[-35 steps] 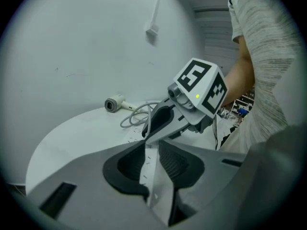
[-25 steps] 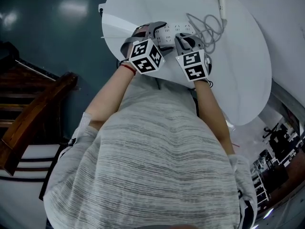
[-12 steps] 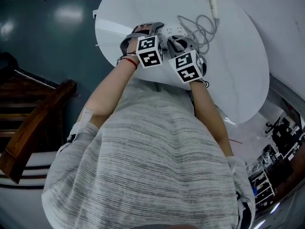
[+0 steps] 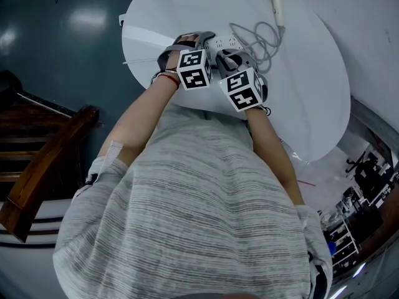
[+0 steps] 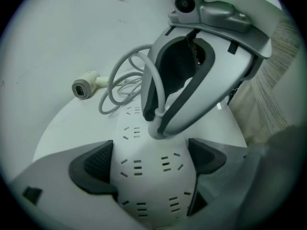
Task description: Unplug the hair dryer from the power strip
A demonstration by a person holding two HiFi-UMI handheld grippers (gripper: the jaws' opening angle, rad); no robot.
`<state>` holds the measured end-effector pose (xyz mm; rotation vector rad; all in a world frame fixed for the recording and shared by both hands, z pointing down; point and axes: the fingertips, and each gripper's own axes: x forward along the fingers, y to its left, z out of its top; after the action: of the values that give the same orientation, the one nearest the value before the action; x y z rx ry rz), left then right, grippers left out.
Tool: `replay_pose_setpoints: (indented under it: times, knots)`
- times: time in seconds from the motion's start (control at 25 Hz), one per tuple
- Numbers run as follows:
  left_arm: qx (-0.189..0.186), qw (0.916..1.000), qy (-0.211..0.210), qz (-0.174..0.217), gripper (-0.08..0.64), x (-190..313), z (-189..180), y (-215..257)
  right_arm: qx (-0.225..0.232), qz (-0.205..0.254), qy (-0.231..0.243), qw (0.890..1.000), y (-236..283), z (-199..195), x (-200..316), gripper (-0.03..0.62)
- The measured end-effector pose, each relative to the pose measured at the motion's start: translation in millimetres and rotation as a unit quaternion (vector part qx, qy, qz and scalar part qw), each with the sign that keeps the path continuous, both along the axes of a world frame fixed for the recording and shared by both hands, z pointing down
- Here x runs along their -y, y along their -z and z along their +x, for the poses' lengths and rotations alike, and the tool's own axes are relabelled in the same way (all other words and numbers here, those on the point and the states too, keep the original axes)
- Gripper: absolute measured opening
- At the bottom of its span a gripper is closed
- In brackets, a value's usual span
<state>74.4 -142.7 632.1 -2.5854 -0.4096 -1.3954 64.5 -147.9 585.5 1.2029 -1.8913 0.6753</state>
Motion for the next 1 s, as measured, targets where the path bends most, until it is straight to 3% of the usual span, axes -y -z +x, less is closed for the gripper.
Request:
replay_pose_setpoints:
  times: [1.0]
  knots:
    - [0.018,0.9997,0.009,-0.013,0.480,0.1,3.8,-5.0,-0.025,-0.045,-0.034,0.998,7.0,3.3,-3.9,0.054]
